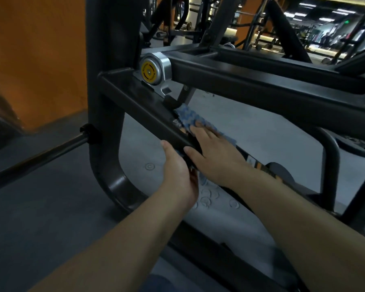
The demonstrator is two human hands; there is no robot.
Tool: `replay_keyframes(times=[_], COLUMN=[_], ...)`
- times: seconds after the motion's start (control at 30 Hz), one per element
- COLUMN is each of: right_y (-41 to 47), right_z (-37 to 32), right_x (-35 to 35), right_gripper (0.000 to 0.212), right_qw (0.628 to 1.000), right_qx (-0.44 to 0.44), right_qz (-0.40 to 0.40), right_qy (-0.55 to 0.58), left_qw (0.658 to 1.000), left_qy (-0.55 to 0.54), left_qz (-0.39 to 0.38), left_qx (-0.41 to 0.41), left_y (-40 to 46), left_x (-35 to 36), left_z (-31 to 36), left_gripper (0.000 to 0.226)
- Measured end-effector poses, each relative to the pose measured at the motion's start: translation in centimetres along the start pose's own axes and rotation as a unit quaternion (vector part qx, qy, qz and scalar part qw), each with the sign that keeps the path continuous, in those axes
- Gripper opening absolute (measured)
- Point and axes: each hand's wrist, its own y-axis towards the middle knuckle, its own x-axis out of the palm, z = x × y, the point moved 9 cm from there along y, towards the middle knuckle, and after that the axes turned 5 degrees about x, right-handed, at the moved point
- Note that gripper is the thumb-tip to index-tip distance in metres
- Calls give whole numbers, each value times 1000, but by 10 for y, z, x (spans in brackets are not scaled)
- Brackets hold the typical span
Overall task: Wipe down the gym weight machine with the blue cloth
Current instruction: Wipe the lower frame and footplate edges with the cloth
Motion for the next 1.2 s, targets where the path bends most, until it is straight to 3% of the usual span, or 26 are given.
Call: replay_keyframes(times=[0.27,0.47,0.63,0.87,0.97,1.2], right_y=[-59,-34,-12,9,-7,-81], right_z=[44,38,24,5,19,84], right_x=[-5,-13,1,10,10,13], right_gripper=[53,46,32,66,68,65], right_qw=[998,994,994,997,998,995], right_qx=[51,84,93,74,66,89], right_qz=[17,63,13,-16,-18,-37], right_qy=[18,-10,48,-3,-2,1], left_qw=[996,992,986,990,994,989], left_qy=[-59,-110,-154,-111,-82,-132], left_qz=[12,35,34,76,67,23], left_qx=[-63,-53,-44,35,13,-67], left_y=[-8,-1,8,6,-10,-31], left_x=[-2,-11,-19,-22,-13,1], left_z=[-39,-28,-11,-5,-35,-122], left_gripper=[60,64,57,56,47,61])
